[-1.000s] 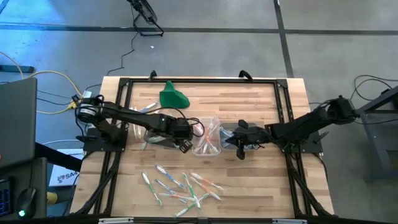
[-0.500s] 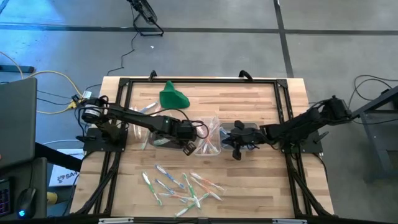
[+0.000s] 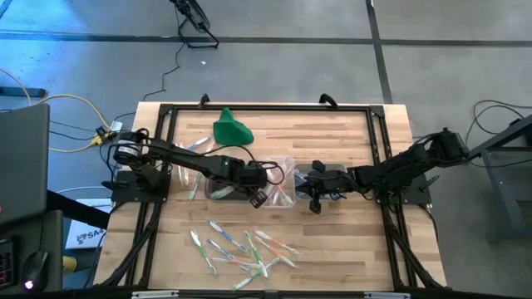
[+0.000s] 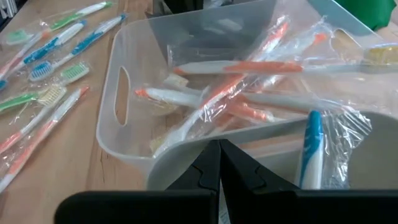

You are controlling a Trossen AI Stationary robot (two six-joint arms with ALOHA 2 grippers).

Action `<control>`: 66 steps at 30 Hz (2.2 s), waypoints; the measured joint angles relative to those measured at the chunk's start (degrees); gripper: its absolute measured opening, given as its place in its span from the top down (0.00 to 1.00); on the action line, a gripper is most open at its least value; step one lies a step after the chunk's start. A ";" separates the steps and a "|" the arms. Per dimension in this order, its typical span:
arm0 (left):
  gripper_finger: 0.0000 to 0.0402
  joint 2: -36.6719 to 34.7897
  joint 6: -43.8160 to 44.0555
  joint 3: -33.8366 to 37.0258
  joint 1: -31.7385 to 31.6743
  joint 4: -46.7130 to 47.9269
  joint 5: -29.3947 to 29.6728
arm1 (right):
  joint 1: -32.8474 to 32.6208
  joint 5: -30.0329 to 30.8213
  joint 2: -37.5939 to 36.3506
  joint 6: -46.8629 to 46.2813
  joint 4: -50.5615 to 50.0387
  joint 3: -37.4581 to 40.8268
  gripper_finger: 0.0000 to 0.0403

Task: Pick & Place Toothbrushes
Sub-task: Adjust the bins on the table

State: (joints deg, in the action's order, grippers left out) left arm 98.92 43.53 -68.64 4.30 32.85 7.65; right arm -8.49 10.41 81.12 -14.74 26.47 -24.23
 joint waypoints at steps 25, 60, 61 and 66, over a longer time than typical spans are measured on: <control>1.00 -1.62 -0.24 -0.12 -0.18 3.43 1.63 | 0.00 1.64 -1.74 1.63 -3.36 0.00 1.00; 1.00 -10.50 -7.64 -0.09 24.49 10.16 10.28 | -7.28 2.93 -21.55 1.05 -16.77 0.00 1.00; 1.00 -10.50 -7.35 -0.09 24.94 10.17 10.28 | -7.28 2.93 -21.55 1.05 -16.77 0.00 1.00; 1.00 -10.48 -7.06 -0.09 25.88 9.71 10.08 | -7.28 2.93 -21.55 1.46 -16.79 0.00 1.00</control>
State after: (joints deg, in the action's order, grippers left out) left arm 88.44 36.47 -68.73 30.18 42.56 17.73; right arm -15.77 13.34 59.57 -13.28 9.67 -24.23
